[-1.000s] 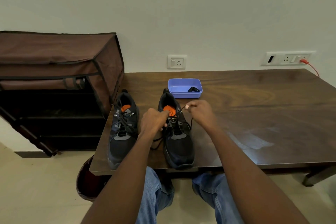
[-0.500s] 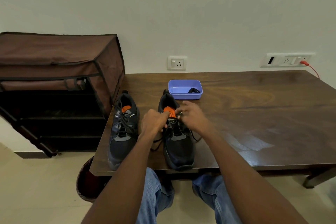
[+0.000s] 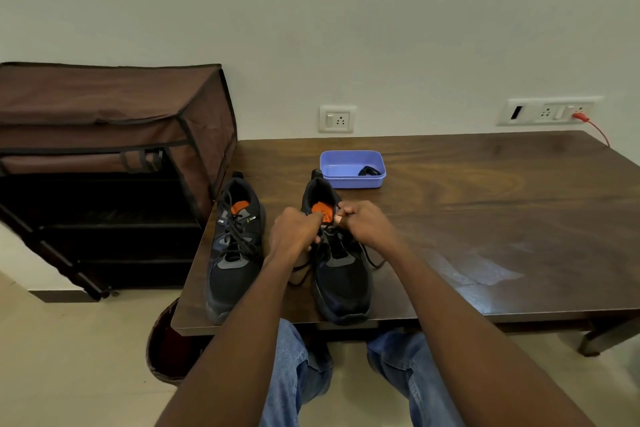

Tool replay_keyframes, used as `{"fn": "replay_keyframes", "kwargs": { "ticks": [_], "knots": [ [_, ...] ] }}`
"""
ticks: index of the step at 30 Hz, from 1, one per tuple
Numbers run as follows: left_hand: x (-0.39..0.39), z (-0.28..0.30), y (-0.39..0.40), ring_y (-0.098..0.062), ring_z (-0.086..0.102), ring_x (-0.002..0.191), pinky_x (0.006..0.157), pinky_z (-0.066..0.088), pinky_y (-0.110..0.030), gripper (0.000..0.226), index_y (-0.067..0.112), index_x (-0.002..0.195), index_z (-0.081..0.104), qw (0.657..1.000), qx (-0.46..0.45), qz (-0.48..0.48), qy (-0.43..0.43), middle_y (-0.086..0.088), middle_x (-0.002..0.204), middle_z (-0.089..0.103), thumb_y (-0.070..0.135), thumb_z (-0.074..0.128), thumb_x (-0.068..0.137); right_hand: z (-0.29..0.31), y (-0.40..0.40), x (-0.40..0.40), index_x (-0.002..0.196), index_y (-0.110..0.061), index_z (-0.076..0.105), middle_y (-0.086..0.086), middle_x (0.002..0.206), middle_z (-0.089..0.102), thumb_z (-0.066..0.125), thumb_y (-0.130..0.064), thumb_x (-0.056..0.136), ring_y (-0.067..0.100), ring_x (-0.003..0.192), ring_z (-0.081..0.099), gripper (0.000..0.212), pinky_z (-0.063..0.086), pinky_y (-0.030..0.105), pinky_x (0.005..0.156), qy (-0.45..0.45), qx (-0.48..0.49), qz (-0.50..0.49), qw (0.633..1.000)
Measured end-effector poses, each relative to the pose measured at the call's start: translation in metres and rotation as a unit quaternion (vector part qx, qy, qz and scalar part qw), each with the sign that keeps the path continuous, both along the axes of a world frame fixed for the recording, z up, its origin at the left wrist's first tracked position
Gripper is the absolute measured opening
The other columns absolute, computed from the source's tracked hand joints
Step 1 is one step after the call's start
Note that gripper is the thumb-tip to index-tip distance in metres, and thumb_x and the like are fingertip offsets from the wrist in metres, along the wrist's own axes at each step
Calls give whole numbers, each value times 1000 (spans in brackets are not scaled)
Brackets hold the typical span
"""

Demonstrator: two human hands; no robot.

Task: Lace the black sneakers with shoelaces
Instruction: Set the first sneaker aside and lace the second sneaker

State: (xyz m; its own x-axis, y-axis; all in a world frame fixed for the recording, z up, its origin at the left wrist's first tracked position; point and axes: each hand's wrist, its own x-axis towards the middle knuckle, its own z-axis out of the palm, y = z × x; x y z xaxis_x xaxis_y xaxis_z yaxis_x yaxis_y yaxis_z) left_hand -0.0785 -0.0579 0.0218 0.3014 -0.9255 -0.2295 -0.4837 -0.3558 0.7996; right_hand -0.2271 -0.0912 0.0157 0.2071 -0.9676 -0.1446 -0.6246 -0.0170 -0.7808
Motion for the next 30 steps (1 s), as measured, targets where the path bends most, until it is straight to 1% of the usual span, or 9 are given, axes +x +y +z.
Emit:
{"fn": "replay_keyframes", "kwargs": {
  "ticks": [3, 7, 11, 17, 20, 22, 26, 28, 30],
  "knots": [
    [1, 1, 0, -9, 57, 45, 57, 50, -24, 30, 7, 77, 70, 1000, 11, 1, -5, 0, 59, 69, 30, 57, 91, 8, 4, -3, 77, -7, 68, 1, 72, 63, 55, -5, 94, 10, 64, 54, 21, 44, 24, 58, -71, 31, -71, 994],
    [4, -2, -1, -11, 61, 45, 56, 54, -28, 39, 6, 71, 72, 1000, 14, 10, -4, -1, 56, 70, 36, 57, 90, 13, -2, -15, 85, -1, 60, 17, 81, 63, 45, 3, 92, 25, 64, 63, 17, 57, 36, 60, -226, 135, -199, 944],
    [3, -3, -2, -14, 64, 49, 62, 60, -32, 39, 4, 72, 72, 1000, 14, 7, 8, -4, 59, 71, 35, 58, 93, 10, 0, -26, 76, 0, 62, 14, 65, 70, 46, -15, 80, 30, 57, 65, 22, 51, 35, 60, -82, 128, -210, 966],
    [1, -2, 1, -19, 66, 51, 68, 63, -36, 40, 2, 75, 69, 1000, 14, -3, 27, -6, 60, 70, 30, 51, 97, 14, 1, -35, 70, -6, 58, 7, 57, 60, 49, -10, 89, 18, 48, 54, 21, 43, 25, 55, 167, 234, -119, 950],
    [0, 1, 3, -23, 63, 52, 66, 61, -38, 38, 0, 79, 64, 997, 34, -12, 68, -9, 60, 66, 28, 48, 98, 16, 9, -36, 85, -7, 64, 7, 78, 59, 54, -16, 96, 18, 70, 57, 17, 49, 30, 73, 329, 281, -25, 901],
    [-2, 4, 5, -23, 62, 52, 60, 57, -36, 33, 2, 81, 59, 995, 43, -11, 93, -10, 61, 62, 27, 46, 99, 11, 12, -38, 107, -7, 67, 10, 102, 63, 58, -16, 94, 25, 98, 63, 18, 49, 35, 83, 360, 220, -37, 906],
    [-1, 5, 6, -20, 58, 51, 58, 53, -33, 29, 7, 86, 55, 992, 65, 0, 112, -8, 69, 58, 31, 46, 100, 12, 6, -25, 98, -10, 65, 6, 100, 66, 59, -18, 93, 25, 97, 63, 12, 49, 34, 80, 192, 14, -94, 977],
    [-2, 3, 5, -16, 50, 51, 51, 48, -29, 31, 7, 89, 56, 989, 79, 6, 127, -6, 71, 54, 35, 47, 99, 15, 10, -9, 93, -14, 64, 0, 91, 67, 68, -29, 89, 19, 88, 63, 16, 49, 33, 76, 53, 14, -76, 996],
    [0, 1, 2, -15, 47, 57, 54, 41, -28, 34, 11, 88, 58, 993, 86, -4, 84, -3, 72, 54, 42, 49, 96, 13, 13, 4, 89, -22, 59, -2, 89, 65, 68, -39, 88, 18, 85, 63, 19, 51, 35, 74, 61, 24, -38, 997]
  ]
}}
